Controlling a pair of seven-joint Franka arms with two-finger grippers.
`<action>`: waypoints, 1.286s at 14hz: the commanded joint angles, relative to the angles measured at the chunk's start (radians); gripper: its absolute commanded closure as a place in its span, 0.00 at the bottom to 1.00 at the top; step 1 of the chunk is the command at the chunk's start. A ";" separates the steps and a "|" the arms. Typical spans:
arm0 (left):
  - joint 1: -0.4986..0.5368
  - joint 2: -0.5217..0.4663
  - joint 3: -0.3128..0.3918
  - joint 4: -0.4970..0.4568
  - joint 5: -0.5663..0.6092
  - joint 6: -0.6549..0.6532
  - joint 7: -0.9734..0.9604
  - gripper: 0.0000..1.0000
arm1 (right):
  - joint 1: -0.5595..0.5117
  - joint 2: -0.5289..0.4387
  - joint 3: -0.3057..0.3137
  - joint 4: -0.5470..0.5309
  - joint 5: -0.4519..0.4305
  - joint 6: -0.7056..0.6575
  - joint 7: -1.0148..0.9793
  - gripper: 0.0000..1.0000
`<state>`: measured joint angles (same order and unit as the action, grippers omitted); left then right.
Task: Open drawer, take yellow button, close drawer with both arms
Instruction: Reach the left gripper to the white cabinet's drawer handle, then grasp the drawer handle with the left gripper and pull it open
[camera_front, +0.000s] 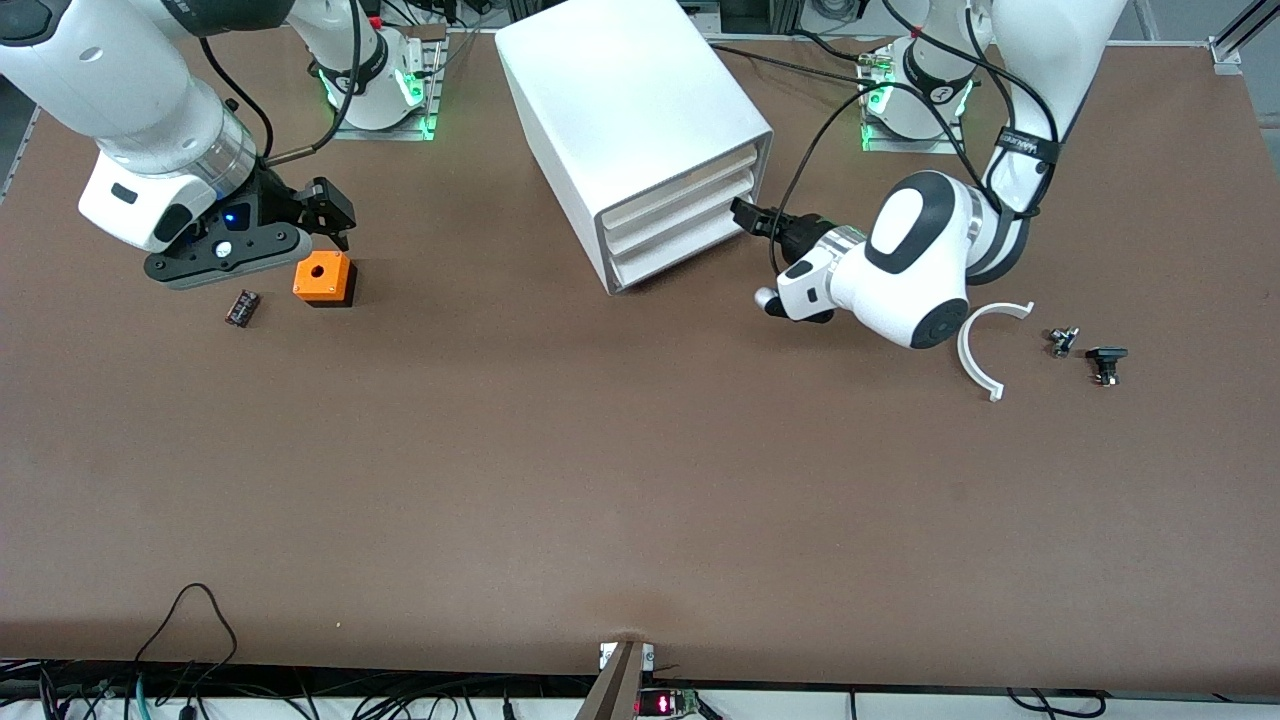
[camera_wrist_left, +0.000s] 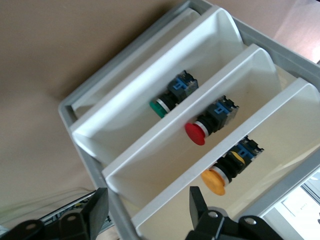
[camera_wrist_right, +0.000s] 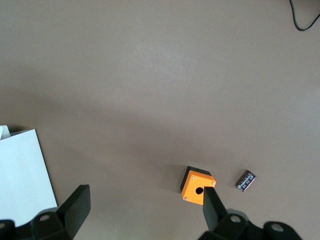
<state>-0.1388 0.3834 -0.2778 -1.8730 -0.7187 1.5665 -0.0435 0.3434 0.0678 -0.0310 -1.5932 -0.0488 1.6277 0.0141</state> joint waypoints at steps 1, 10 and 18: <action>0.007 -0.012 -0.011 -0.038 -0.047 0.017 0.013 0.27 | -0.001 0.000 0.000 0.009 -0.005 -0.006 -0.013 0.00; 0.008 -0.012 -0.078 -0.113 -0.130 0.081 0.002 0.28 | -0.006 0.026 -0.003 0.009 -0.011 -0.005 -0.013 0.00; 0.013 0.003 -0.078 -0.121 -0.128 0.095 0.004 1.00 | 0.005 0.050 0.000 0.010 0.003 0.034 -0.079 0.00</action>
<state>-0.1308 0.3852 -0.3488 -1.9691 -0.8459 1.6433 -0.0457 0.3446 0.1090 -0.0328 -1.5943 -0.0503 1.6538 -0.0419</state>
